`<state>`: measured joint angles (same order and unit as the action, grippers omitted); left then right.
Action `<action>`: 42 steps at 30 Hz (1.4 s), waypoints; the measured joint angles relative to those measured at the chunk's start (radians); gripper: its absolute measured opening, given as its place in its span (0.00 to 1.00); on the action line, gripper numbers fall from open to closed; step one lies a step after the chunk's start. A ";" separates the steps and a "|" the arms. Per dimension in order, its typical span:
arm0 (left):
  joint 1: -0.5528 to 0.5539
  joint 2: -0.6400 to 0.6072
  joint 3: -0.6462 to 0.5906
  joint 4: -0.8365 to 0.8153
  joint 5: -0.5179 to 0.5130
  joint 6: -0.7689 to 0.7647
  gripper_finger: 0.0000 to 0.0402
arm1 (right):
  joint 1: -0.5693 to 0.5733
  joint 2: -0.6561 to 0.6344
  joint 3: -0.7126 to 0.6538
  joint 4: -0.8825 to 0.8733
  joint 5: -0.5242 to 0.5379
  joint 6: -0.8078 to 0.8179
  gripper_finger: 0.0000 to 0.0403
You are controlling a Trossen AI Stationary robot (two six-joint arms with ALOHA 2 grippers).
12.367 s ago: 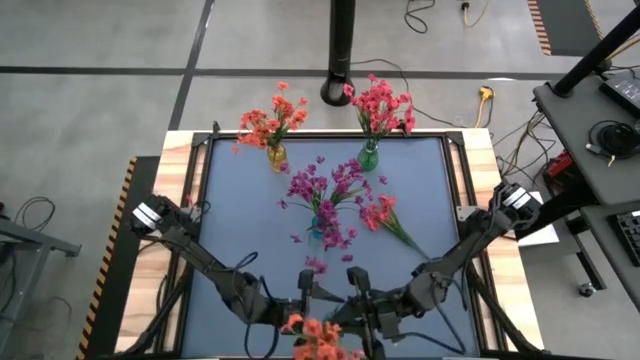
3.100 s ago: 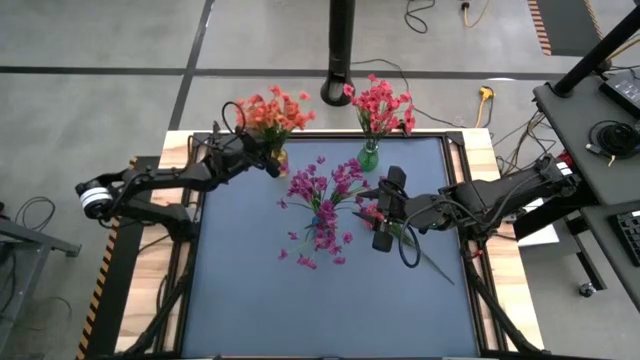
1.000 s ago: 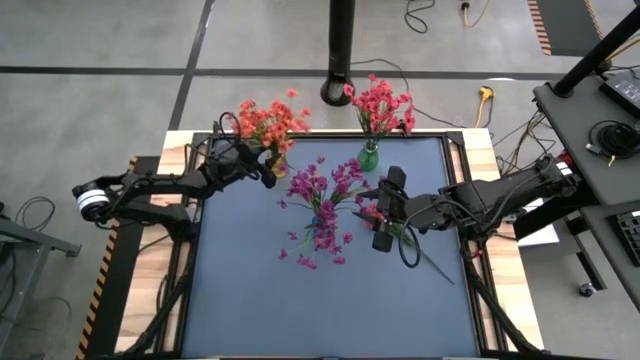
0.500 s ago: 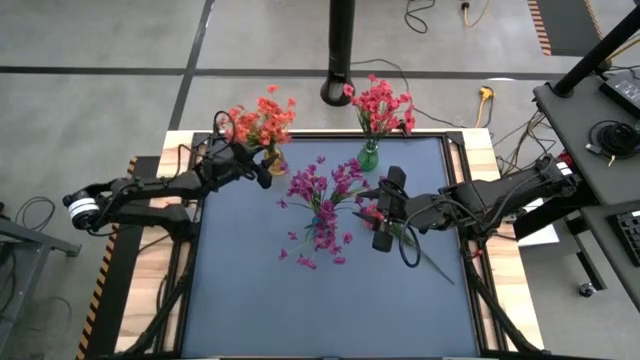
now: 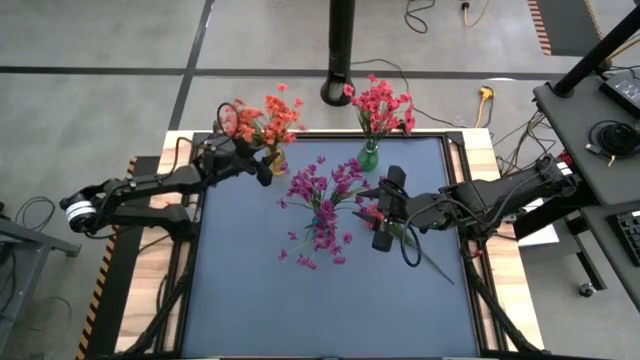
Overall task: Sort flowers into vase by color
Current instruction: Put the orange flower into the yellow vase
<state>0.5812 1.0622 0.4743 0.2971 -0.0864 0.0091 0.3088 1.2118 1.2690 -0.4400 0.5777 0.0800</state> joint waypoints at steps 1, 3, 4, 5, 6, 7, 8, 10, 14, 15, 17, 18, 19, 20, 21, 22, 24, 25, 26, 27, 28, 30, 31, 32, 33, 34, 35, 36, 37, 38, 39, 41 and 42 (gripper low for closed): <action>0.000 0.000 0.016 -0.028 0.000 0.004 0.51 | 0.000 0.000 0.000 0.000 0.000 -0.002 0.50; 0.000 0.000 0.037 -0.068 0.000 0.011 0.51 | 0.000 0.000 0.000 0.000 0.000 -0.004 0.50; 0.000 0.000 0.046 -0.083 0.000 0.015 0.51 | 0.000 0.000 0.000 0.000 0.000 -0.007 0.50; 0.000 0.000 0.055 -0.094 0.000 0.018 0.51 | 0.000 0.000 0.000 0.000 0.000 -0.011 0.50; 0.000 -0.001 0.069 -0.109 0.000 0.021 0.51 | 0.000 0.000 0.000 0.000 0.000 -0.012 0.50; 0.000 -0.002 0.085 -0.129 0.000 0.022 0.51 | 0.000 0.000 0.000 0.000 0.000 -0.012 0.50; 0.000 -0.003 0.104 -0.156 0.000 0.022 0.51 | 0.000 0.000 0.001 0.000 0.000 -0.012 0.50; 0.000 -0.004 0.146 -0.227 0.000 0.027 0.51 | 0.000 0.000 0.001 -0.001 0.000 -0.012 0.50; 0.000 -0.004 0.227 -0.361 0.000 0.056 0.51 | 0.000 0.000 0.001 -0.006 0.000 -0.012 0.50; 0.000 -0.004 0.242 -0.384 0.000 0.060 0.51 | 0.000 0.000 0.001 -0.009 0.000 -0.012 0.50; -0.001 -0.004 0.270 -0.429 0.000 0.065 0.51 | 0.000 0.000 0.001 -0.012 0.000 -0.012 0.50; -0.002 -0.004 0.286 -0.450 0.000 0.068 0.51 | 0.000 0.000 0.001 -0.012 0.000 -0.012 0.50; -0.002 -0.004 0.302 -0.469 0.000 0.068 0.51 | 0.000 0.000 0.001 -0.012 0.000 -0.012 0.50; -0.002 -0.004 0.318 -0.489 0.000 0.068 0.51 | 0.000 0.000 0.001 -0.012 0.000 -0.012 0.50; -0.002 -0.005 0.333 -0.508 0.000 0.067 0.51 | 0.000 0.000 0.001 -0.013 0.000 -0.011 0.50; -0.004 -0.005 0.346 -0.528 0.000 0.064 0.51 | 0.000 0.000 0.001 -0.015 0.000 -0.010 0.50; -0.005 -0.005 0.365 -0.553 0.000 0.062 0.51 | 0.000 0.000 0.001 -0.020 0.000 -0.010 0.50; -0.007 -0.005 0.366 -0.553 0.000 0.062 0.51 | 0.000 0.000 0.001 -0.020 0.000 -0.010 0.50; -0.009 -0.005 0.366 -0.554 0.000 0.061 0.51 | 0.000 0.000 0.001 -0.020 0.000 -0.010 0.50; -0.009 -0.005 0.365 -0.555 0.000 0.061 0.51 | 0.000 0.000 0.001 -0.020 0.000 -0.010 0.50; -0.009 -0.003 0.360 -0.555 0.000 0.061 0.51 | 0.000 0.000 0.001 -0.020 0.000 -0.011 0.50; -0.013 0.002 0.344 -0.548 0.000 0.055 0.51 | 0.000 0.000 0.001 -0.021 0.000 -0.012 0.50; -0.015 0.005 0.330 -0.535 0.000 0.050 0.51 | 0.000 0.000 0.001 -0.021 0.000 -0.012 0.50; -0.019 0.006 0.312 -0.511 0.001 0.047 0.51 | 0.000 0.000 0.001 -0.021 0.000 -0.012 0.50; -0.021 0.007 0.290 -0.476 0.004 0.039 0.51 | 0.000 0.000 0.001 -0.021 0.000 -0.012 0.50; -0.022 0.008 0.272 -0.444 0.017 0.035 0.51 | 0.000 0.000 0.001 -0.021 0.000 -0.012 0.50; -0.022 0.009 0.255 -0.415 0.034 0.032 0.51 | 0.000 0.000 0.001 -0.022 0.000 -0.012 0.50; -0.023 0.009 0.241 -0.398 0.048 0.028 0.51 | 0.000 0.000 0.001 -0.022 0.000 -0.012 0.50; -0.025 0.008 0.234 -0.391 0.052 0.024 0.51 | 0.000 0.000 0.001 -0.022 0.000 -0.012 0.50; -0.028 0.006 0.231 -0.391 0.052 0.022 0.51 | 0.000 0.000 0.001 -0.022 0.000 -0.012 0.50; -0.033 0.003 0.231 -0.395 0.052 0.021 0.51 | 0.000 0.000 0.001 -0.022 0.000 -0.012 0.50; -0.045 0.002 0.231 -0.411 0.052 0.021 0.52 | 0.000 0.000 0.001 -0.021 0.000 -0.011 0.50; -0.052 0.001 0.231 -0.428 0.052 0.027 0.53 | 0.000 0.000 0.001 -0.021 0.000 -0.011 0.50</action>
<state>0.5295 1.0637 0.7055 -0.1306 -0.0345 0.0360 0.3088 1.2118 1.2697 -0.4615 0.5777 0.0692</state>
